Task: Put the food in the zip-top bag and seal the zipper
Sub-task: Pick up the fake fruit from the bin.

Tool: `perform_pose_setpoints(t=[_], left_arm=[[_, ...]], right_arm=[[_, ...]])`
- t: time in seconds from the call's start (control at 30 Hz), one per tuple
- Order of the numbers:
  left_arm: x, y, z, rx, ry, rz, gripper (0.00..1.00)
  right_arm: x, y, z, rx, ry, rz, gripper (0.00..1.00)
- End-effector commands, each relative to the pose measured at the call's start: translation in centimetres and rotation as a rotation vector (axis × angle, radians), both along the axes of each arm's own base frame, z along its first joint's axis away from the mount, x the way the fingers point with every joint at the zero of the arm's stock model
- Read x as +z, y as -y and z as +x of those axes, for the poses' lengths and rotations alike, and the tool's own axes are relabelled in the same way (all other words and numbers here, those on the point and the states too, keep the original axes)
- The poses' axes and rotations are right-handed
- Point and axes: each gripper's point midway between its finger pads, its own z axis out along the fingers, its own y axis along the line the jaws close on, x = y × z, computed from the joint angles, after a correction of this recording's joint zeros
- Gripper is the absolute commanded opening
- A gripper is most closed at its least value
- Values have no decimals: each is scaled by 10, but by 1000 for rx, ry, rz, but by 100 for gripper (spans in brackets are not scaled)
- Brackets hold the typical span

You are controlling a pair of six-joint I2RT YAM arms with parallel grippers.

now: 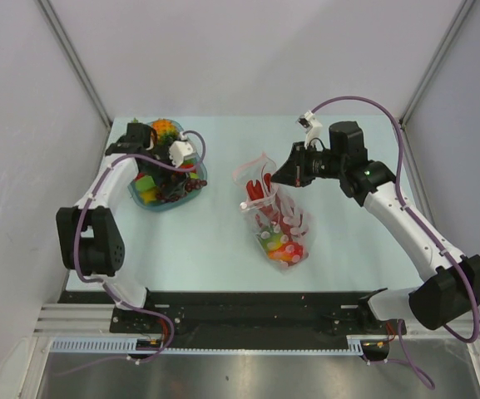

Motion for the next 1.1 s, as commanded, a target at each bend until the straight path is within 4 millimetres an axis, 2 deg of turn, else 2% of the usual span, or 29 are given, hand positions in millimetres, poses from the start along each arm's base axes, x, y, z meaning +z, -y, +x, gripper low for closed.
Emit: perform_pose_setpoints(t=[0.0,0.07,0.27,0.33,0.37,0.47,0.53,0.57,0.67,0.83,0.9,0.93,1.0,1.03,1.07], left_arm=[[-25,5,8,-68,33,80,93],[-34,3,7,-67,14,94,90],[-48,-2,5,-81,-26,130,66],[-46,-2,4,-86,-26,133,58],[-43,-1,6,-90,-17,128,49],[-32,0,6,-84,-4,119,31],[-20,1,6,-77,21,114,26],[-12,1,7,-75,36,111,19],[20,3,9,-50,85,89,11],[75,16,3,-46,152,0,4],[105,23,6,-26,195,-52,2],[117,32,4,-41,207,-96,1],[156,46,5,-29,258,-180,0],[171,60,1,-50,265,-239,0],[195,70,-4,-30,267,-315,0]], right_arm=[[17,-2,0,18,63,14,0],[18,-1,0,17,64,12,0],[16,1,-1,14,62,8,0],[16,1,0,12,60,11,0],[17,0,0,13,61,14,0],[17,0,0,15,62,14,0],[16,1,1,11,58,14,0],[16,0,1,14,59,14,0],[18,-1,1,13,62,17,0],[16,-1,2,14,55,17,0],[16,-2,3,15,54,18,0],[16,-3,3,16,53,19,0],[17,-4,4,19,54,25,0],[17,-4,4,19,51,25,0],[16,-4,4,20,48,24,0]])
